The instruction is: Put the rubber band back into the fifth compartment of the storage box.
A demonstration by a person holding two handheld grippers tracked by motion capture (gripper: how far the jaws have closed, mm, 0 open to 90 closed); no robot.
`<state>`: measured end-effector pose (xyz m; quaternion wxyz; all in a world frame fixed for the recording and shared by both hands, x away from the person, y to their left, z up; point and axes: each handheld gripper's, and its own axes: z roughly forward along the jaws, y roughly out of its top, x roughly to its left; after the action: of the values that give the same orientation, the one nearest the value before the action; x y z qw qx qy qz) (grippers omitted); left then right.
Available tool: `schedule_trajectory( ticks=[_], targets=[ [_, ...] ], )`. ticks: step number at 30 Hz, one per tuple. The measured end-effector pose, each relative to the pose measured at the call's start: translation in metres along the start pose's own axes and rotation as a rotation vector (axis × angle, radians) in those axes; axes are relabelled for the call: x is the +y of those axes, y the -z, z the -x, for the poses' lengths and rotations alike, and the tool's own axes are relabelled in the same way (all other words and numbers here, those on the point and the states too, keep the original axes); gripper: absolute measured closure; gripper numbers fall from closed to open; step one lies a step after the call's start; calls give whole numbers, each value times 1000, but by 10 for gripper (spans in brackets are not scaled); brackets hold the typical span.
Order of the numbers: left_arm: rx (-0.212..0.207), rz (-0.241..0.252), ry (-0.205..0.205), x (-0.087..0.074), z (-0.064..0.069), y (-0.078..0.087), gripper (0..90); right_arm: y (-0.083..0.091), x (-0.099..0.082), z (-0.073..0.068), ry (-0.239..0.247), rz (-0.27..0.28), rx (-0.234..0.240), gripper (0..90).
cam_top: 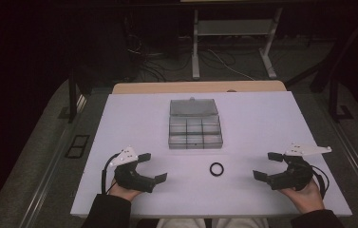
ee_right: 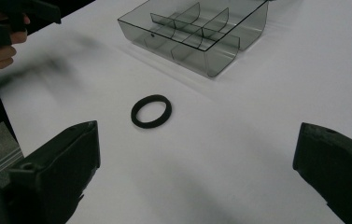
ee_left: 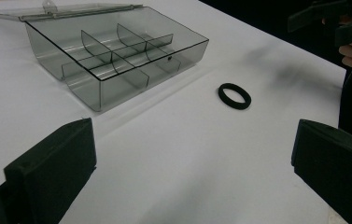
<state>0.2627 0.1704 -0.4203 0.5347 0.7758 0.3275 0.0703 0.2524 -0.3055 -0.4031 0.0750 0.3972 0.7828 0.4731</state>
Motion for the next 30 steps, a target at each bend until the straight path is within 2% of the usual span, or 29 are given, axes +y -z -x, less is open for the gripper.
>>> schedule_trajectory(
  ticks=[20, 30],
  targets=[
    [-10, -9, -4, -2, 1, -1, 0, 0, -2, -1, 7, -33, -7, 3],
    [-20, -13, -6, -2, 2, -1, 0, 2, 1, -2, -11, -45, -3, 3]
  ],
)
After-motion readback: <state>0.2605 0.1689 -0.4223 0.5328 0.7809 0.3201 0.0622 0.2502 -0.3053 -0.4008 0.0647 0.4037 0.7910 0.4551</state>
